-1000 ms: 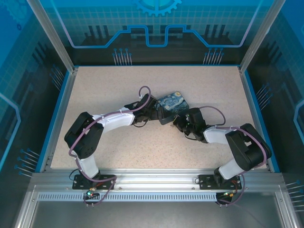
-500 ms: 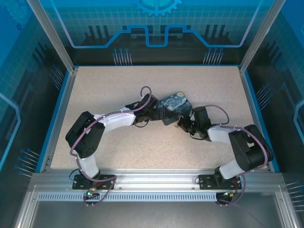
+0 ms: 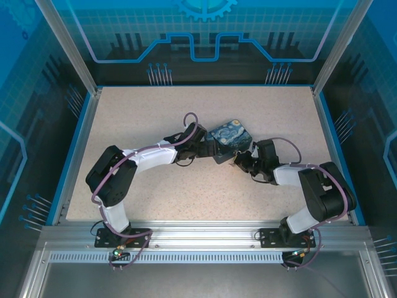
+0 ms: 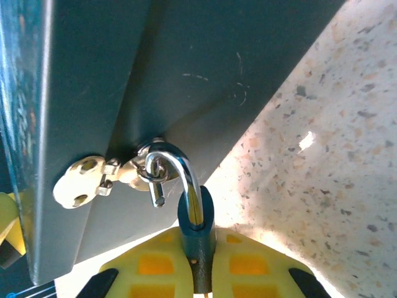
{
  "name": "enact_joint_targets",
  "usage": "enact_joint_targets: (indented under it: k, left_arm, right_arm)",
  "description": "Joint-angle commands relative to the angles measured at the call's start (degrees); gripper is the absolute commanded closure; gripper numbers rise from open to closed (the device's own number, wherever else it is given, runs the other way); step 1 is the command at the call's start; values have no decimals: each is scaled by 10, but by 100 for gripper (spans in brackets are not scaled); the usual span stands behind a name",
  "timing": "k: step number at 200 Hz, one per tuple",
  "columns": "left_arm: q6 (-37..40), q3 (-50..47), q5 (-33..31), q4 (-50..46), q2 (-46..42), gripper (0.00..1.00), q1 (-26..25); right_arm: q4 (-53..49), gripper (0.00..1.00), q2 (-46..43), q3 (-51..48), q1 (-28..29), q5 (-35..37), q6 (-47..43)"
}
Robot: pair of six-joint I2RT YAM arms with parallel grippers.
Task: Unlock the padlock with the key
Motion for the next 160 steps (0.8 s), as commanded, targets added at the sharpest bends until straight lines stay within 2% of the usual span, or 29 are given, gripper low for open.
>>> enact_joint_targets:
  k: [1,27,115,160]
  left_arm:
    - [5,-28,-31,-137,42,1,7]
    - [3,-25,-29,-136,44,1,6]
    - [17,1,-17,-147,14,1,6]
    - [27,36,6,-158,-1,1,6]
  right_arm:
    - [27,100,-13,4,-27,16,8]
    - [-45,100,-4,38,-22,9,-32]
    - [-64,100,13,16,-25,-1,-62]
    - [-109,100,29,24,-26,-8,-100]
